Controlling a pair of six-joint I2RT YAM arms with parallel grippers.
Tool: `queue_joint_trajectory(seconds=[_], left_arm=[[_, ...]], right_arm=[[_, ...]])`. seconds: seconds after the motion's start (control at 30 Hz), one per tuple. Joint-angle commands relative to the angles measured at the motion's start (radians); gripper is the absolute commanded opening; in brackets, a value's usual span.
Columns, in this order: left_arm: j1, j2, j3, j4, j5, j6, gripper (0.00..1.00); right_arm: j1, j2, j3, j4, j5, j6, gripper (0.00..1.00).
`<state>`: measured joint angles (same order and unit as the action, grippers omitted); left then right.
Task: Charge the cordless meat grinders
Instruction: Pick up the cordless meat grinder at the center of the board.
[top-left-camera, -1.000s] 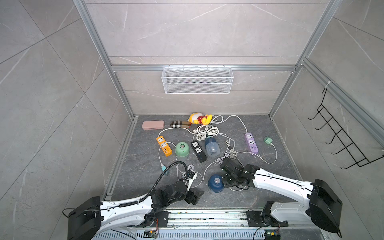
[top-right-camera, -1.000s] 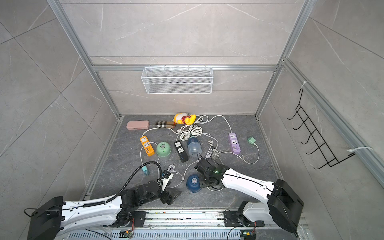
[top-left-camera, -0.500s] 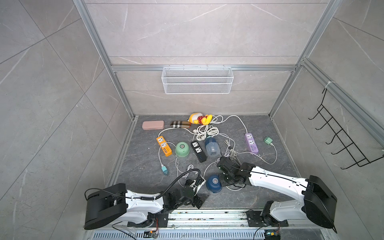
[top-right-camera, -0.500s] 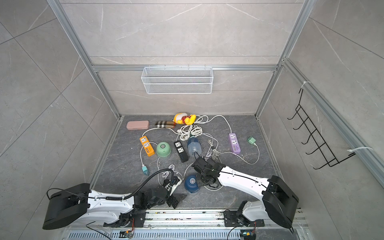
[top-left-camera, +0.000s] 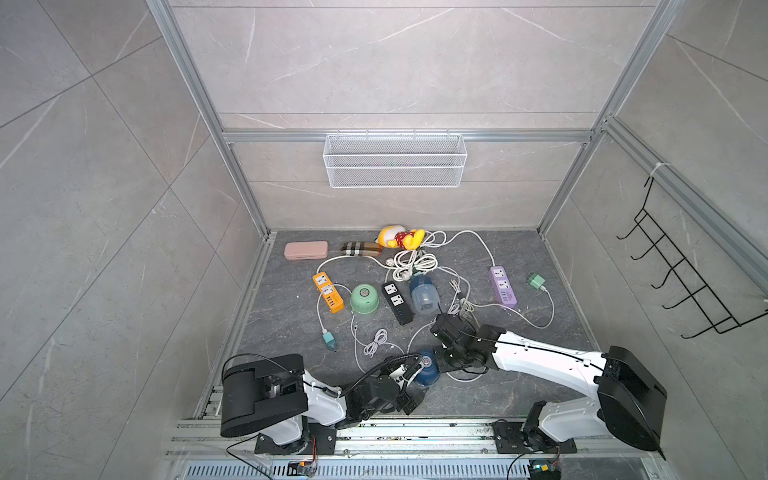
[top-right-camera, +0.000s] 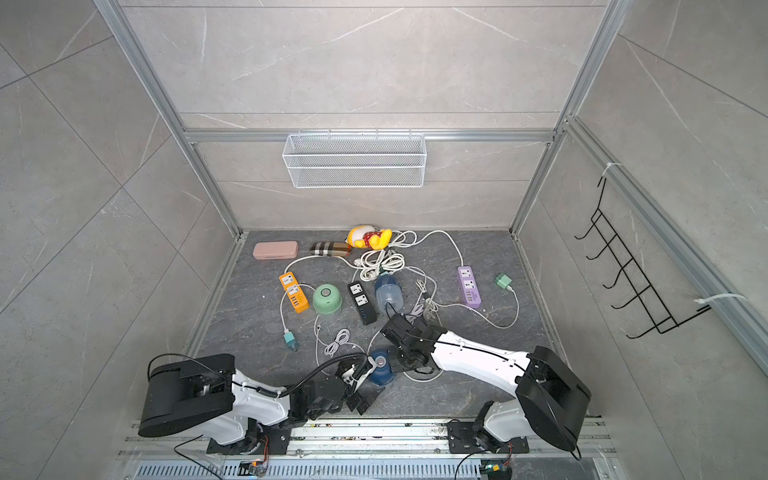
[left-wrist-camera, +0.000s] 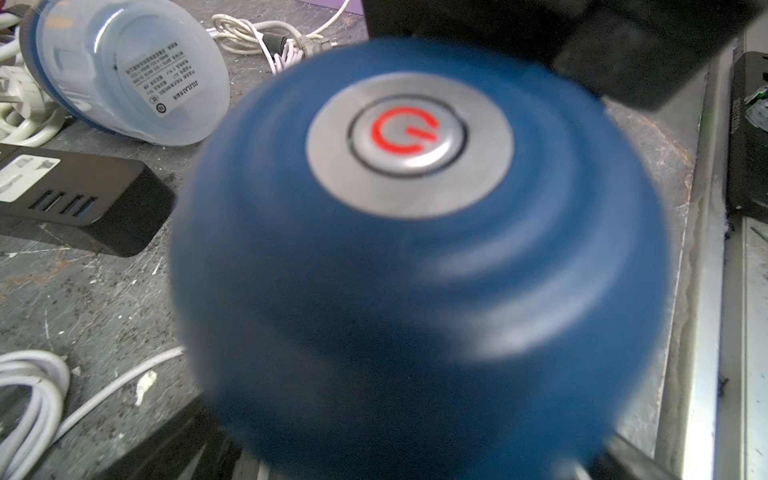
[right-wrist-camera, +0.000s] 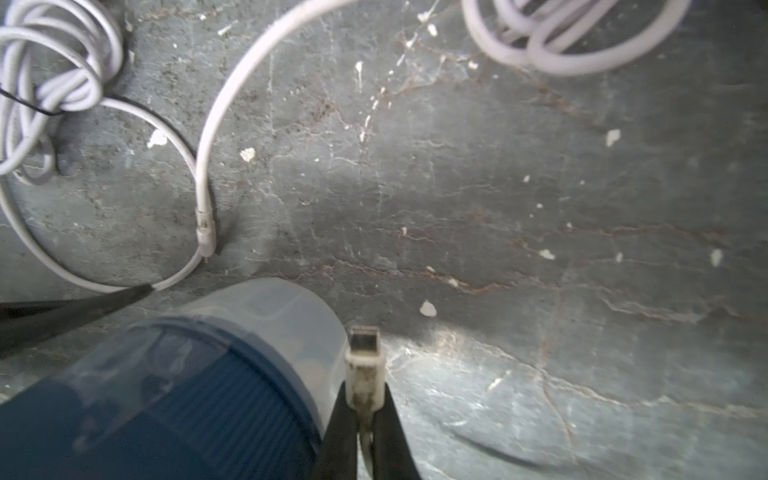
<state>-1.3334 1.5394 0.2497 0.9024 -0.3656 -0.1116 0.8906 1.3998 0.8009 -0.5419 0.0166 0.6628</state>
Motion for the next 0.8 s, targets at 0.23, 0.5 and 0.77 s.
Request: queue_joint_trajectory(seconds=[0.23,0.5,0.77], left_arm=[[-0.001,0.177,0.039,0.277,-0.091,0.044,0.99],[0.008,0.253,0.055,0.351,-0.151,0.018,0.99],[0.013,0.295,0.062,0.384,-0.177,0.015,0.84]], right_arm=[[0.007,0.068,0.028,0.040,-0.043,-0.013,0.00],[0.006,0.088,0.021,0.060,-0.058,-0.014,0.00],[0.005,0.063,0.000,0.065,-0.058,-0.016,0.00]])
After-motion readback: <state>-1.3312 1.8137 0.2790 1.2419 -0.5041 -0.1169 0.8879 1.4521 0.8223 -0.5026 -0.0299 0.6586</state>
